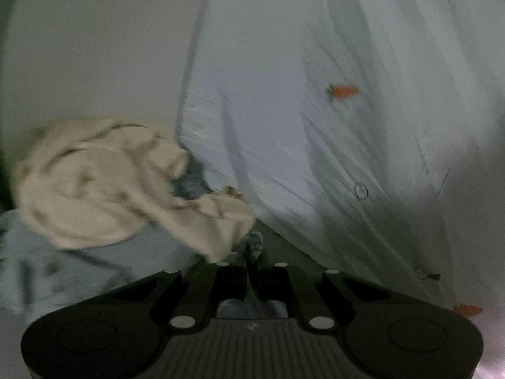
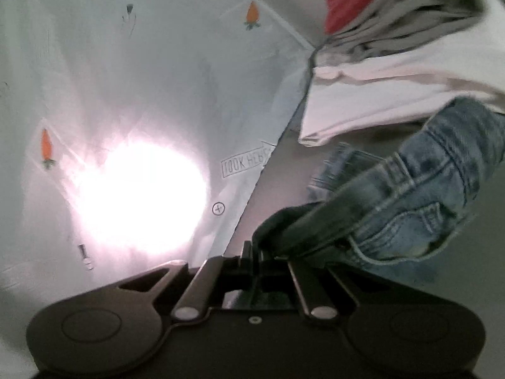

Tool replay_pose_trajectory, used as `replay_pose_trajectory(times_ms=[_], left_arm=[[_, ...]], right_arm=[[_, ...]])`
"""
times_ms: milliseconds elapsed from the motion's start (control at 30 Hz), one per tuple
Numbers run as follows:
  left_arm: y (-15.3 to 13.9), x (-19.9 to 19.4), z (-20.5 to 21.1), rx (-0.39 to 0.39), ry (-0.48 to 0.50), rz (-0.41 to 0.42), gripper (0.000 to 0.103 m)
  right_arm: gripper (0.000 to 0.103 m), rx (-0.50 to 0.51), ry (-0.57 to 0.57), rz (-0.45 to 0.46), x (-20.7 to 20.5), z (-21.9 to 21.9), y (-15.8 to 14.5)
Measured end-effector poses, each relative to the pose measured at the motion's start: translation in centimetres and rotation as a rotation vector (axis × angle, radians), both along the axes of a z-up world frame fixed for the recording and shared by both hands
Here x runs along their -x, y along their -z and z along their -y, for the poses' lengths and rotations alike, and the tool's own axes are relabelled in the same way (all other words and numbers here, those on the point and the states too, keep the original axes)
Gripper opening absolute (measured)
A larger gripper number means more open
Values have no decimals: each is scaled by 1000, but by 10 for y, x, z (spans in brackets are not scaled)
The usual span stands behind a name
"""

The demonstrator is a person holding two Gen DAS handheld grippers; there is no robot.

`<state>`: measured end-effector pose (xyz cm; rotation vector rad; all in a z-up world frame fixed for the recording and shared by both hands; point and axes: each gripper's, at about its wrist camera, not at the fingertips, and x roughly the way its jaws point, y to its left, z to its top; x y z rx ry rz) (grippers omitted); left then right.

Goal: Fold clothes

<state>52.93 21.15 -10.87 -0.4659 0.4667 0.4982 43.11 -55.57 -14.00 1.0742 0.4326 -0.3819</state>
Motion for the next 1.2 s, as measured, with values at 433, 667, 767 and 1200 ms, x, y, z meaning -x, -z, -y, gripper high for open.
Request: replay_pose_trajectory(times_ms=[433,667,767,1200], left_arm=[[134,-157,-8,3,51,-308,41],[100,-123,-11,46,25,-258,73],[88,-90,4,61,83,-231,83],[144,-23,132,-104,443,-499,93]], right_arm=[[13,18,-10,-207,-132,10,88],[62,24,-91,-126,-105,8,61],[71,117,-100,-116,-65,1,41],[82,-124,208,-72,93,34,104]])
